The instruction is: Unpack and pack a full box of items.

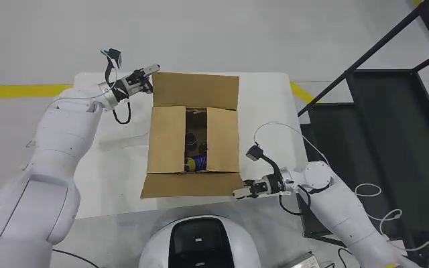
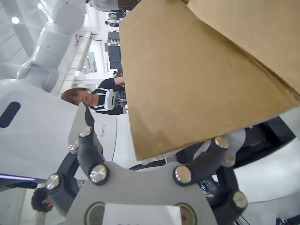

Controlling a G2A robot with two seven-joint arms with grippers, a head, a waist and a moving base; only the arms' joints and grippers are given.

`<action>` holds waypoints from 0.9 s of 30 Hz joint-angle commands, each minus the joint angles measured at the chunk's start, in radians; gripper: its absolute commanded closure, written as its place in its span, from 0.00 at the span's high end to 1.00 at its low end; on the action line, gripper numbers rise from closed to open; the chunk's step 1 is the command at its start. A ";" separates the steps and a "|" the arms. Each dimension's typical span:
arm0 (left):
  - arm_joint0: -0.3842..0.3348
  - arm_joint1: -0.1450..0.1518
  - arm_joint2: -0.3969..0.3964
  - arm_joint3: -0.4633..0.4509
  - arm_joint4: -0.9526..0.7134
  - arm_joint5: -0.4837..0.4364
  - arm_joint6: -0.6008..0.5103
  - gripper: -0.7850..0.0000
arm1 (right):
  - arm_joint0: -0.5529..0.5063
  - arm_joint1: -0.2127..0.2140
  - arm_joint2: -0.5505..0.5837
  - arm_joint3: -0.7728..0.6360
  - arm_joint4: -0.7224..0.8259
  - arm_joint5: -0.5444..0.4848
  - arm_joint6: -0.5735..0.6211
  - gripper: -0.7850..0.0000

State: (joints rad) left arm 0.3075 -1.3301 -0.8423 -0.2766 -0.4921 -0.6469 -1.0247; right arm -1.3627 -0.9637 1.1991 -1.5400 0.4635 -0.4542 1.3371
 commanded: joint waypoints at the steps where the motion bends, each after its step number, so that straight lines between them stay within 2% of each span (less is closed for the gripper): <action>1: 0.000 0.002 -0.013 0.003 -0.023 -0.023 -0.050 1.00 | 0.012 0.000 0.006 0.011 0.028 -0.004 0.008 1.00; 4: 0.002 0.008 -0.030 -0.007 -0.050 -0.041 -0.107 1.00 | 0.031 -0.001 0.011 0.025 0.065 -0.007 0.006 1.00; 8: 0.028 0.030 -0.040 -0.090 -0.054 -0.010 -0.139 1.00 | 0.066 -0.005 0.015 0.043 0.066 -0.008 -0.039 1.00; 17: 0.105 0.121 0.005 -0.326 0.130 0.002 -0.151 1.00 | 0.127 -0.013 0.020 0.001 -0.152 0.008 -0.291 1.00; 23: 0.150 0.181 0.034 -0.449 0.167 0.003 -0.152 1.00 | 0.161 -0.019 -0.001 -0.037 -0.273 0.039 -0.374 1.00; 27: 0.168 0.215 0.038 -0.505 0.141 0.015 -0.164 1.00 | 0.199 -0.027 -0.021 -0.015 -0.291 0.057 -0.409 1.00</action>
State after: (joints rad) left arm 0.4719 -1.1240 -0.8043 -0.7688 -0.3437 -0.6348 -1.1858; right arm -1.1754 -0.9882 1.1840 -1.5664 0.1717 -0.4026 0.9353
